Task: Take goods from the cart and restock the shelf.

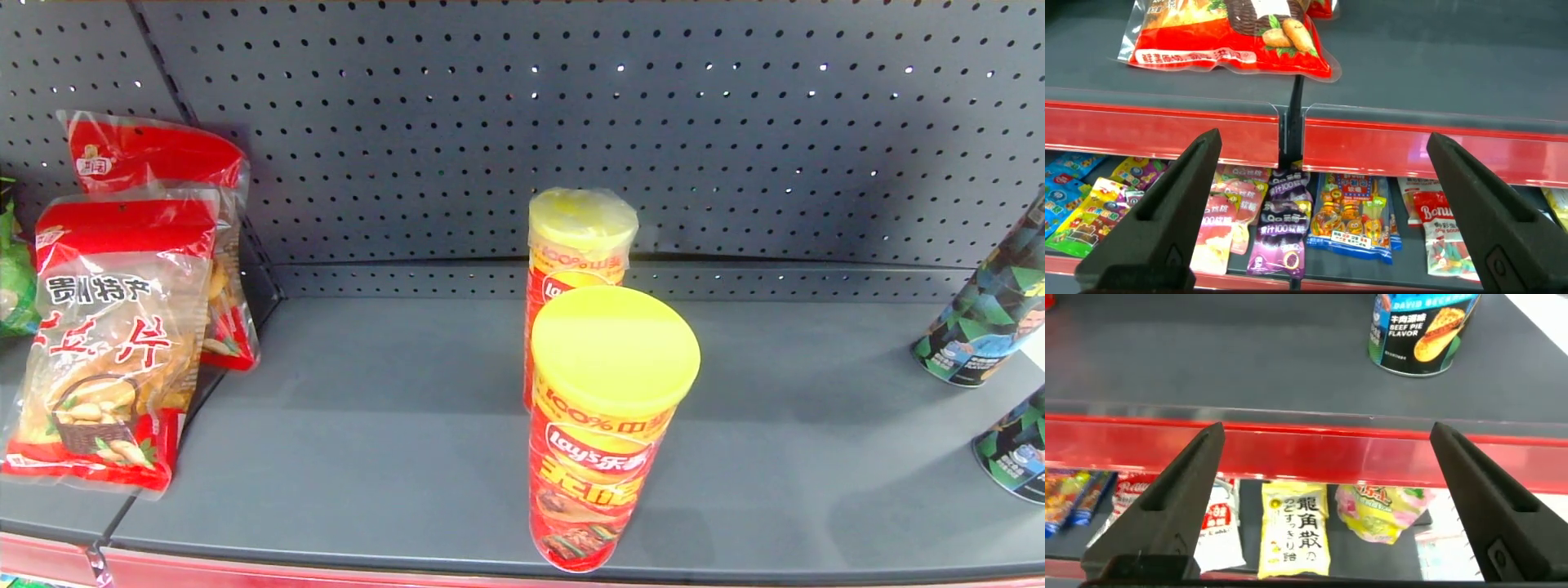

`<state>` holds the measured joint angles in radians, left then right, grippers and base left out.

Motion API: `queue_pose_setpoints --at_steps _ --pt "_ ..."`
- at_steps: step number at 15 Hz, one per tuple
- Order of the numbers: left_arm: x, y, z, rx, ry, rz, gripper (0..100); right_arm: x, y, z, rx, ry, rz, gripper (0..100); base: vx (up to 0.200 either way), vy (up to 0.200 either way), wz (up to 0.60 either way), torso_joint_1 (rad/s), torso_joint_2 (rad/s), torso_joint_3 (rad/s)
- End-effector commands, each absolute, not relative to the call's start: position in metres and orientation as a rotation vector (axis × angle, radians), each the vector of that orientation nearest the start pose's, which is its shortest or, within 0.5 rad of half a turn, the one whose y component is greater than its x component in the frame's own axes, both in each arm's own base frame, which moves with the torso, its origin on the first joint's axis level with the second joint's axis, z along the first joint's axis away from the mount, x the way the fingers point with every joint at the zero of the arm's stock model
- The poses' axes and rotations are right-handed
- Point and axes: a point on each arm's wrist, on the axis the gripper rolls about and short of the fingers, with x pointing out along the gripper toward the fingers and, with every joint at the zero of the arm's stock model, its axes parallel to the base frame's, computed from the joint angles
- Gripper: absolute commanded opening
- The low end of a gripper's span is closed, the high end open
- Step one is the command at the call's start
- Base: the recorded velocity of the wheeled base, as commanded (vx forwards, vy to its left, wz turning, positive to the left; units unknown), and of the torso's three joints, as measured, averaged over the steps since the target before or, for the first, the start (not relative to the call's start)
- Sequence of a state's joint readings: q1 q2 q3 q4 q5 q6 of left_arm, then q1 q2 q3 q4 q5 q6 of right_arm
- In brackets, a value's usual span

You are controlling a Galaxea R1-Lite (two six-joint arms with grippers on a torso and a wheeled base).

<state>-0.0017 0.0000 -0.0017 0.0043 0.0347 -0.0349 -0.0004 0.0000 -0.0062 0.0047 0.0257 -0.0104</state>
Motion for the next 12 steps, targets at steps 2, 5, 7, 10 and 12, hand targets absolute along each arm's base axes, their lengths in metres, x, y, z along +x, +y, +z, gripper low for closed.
queue_pose_setpoints --at_steps 2,5,7,10,12 --pt "-0.0228 0.0008 0.0755 -0.035 0.004 0.034 100 -0.0228 0.0007 0.0752 0.009 0.008 0.028 100 0.0 0.0 0.0 0.0 0.0 0.0" --pt "-0.0228 0.0008 0.0755 -0.035 0.004 0.034 100 -0.0228 0.0007 0.0755 0.026 0.005 0.026 100 0.0 0.0 0.0 0.0 0.0 0.0" --pt "-0.0228 0.0008 0.0756 -0.035 0.002 0.034 100 -0.0228 0.0007 0.0756 0.023 0.003 0.028 100 0.0 0.0 0.0 0.0 0.0 0.0" --pt "-0.0228 0.0008 0.0756 -0.035 0.002 0.034 100 -0.0229 0.0007 0.0757 0.02 0.005 0.026 100 0.0 0.0 0.0 0.0 0.0 0.0" --pt "-0.0228 0.0008 0.0755 -0.035 0.004 0.034 100 -0.0229 0.0007 0.0757 0.02 0.005 0.026 100 0.0 0.0 0.0 0.0 0.0 0.0"
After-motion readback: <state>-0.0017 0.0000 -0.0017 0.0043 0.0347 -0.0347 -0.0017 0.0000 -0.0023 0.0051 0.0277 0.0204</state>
